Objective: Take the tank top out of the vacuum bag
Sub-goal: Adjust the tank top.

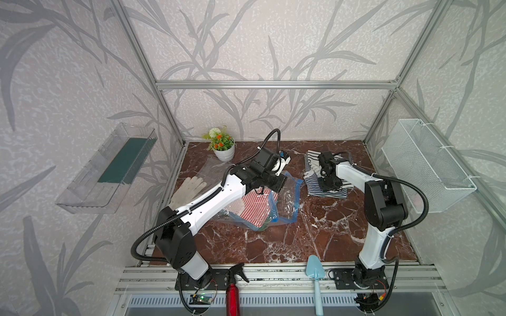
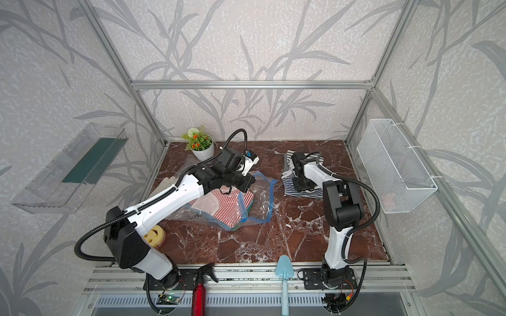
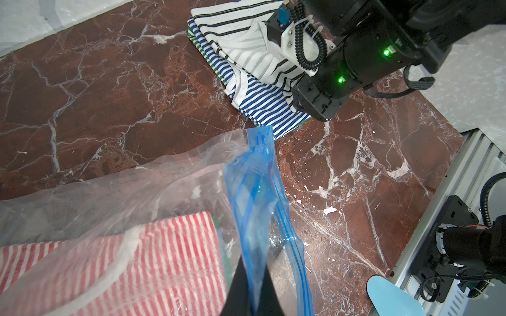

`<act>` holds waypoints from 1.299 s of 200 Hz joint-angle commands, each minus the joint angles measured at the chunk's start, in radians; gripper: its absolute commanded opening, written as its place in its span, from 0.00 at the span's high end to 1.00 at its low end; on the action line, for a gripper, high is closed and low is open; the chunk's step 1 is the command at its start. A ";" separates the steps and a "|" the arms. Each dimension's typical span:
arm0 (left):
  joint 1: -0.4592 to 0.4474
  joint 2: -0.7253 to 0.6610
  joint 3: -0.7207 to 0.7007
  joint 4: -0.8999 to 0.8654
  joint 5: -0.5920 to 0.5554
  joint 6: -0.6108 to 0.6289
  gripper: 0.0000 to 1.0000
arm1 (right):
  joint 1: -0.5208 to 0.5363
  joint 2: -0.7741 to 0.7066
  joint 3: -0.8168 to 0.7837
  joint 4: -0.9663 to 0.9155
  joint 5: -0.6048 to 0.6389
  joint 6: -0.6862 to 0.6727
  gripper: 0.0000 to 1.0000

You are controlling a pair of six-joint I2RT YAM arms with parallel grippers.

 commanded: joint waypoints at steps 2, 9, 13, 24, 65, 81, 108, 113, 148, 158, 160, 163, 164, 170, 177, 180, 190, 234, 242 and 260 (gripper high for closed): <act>-0.004 -0.017 0.020 -0.018 -0.007 0.021 1.00 | -0.022 0.027 0.017 -0.009 -0.039 0.013 0.64; -0.005 -0.019 0.021 -0.018 -0.004 0.021 1.00 | -0.028 0.029 0.014 -0.008 -0.046 0.013 0.68; -0.004 -0.021 0.020 -0.017 -0.003 0.019 1.00 | -0.031 0.029 0.012 -0.007 -0.051 0.012 0.71; -0.006 -0.026 0.015 -0.013 -0.006 0.021 1.00 | -0.040 0.024 0.009 -0.001 -0.076 0.012 0.81; -0.006 -0.021 0.018 -0.013 0.000 0.019 1.00 | -0.046 -0.032 0.001 0.023 -0.187 0.004 1.00; -0.006 -0.018 0.017 -0.016 -0.009 0.020 1.00 | -0.046 -0.064 0.010 0.018 -0.231 0.010 1.00; -0.007 -0.016 0.019 -0.015 -0.001 0.018 1.00 | -0.047 -0.137 -0.002 0.030 -0.304 0.021 1.00; -0.006 -0.017 0.016 -0.013 -0.003 0.019 1.00 | -0.048 -0.151 -0.005 0.034 -0.320 0.023 1.00; -0.007 -0.011 0.022 -0.017 0.007 0.014 1.00 | -0.052 -0.231 -0.057 0.104 -0.427 0.030 1.00; -0.007 -0.011 0.018 -0.016 -0.001 0.016 1.00 | -0.053 -0.261 -0.082 0.134 -0.447 0.031 1.00; -0.007 -0.011 0.018 -0.015 -0.002 0.016 1.00 | -0.053 -0.264 -0.087 0.140 -0.449 0.031 1.00; -0.007 -0.011 0.018 -0.015 -0.004 0.018 1.00 | -0.053 -0.269 -0.091 0.146 -0.452 0.032 1.00; -0.007 -0.010 0.018 -0.015 -0.004 0.019 1.00 | -0.053 -0.270 -0.095 0.149 -0.453 0.032 1.00; -0.008 -0.007 0.019 -0.018 -0.005 0.020 1.00 | -0.053 -0.274 -0.108 0.160 -0.456 0.032 1.00; -0.007 -0.005 0.022 -0.020 -0.002 0.018 1.00 | -0.053 -0.278 -0.124 0.175 -0.462 0.029 1.00; -0.008 -0.005 0.023 -0.020 0.000 0.018 1.00 | -0.053 -0.279 -0.130 0.182 -0.464 0.027 1.00; -0.007 -0.005 0.022 -0.019 0.004 0.016 1.00 | -0.053 -0.279 -0.148 0.197 -0.472 0.024 1.00; -0.009 0.002 0.025 -0.021 0.004 0.017 1.00 | -0.052 -0.242 -0.181 0.215 -0.549 -0.006 0.87; -0.009 0.003 0.023 -0.020 0.000 0.018 1.00 | -0.052 -0.213 -0.181 0.207 -0.564 -0.013 0.79; -0.009 0.010 0.025 -0.024 -0.007 0.023 1.00 | -0.052 -0.228 -0.200 0.196 -0.541 -0.005 0.58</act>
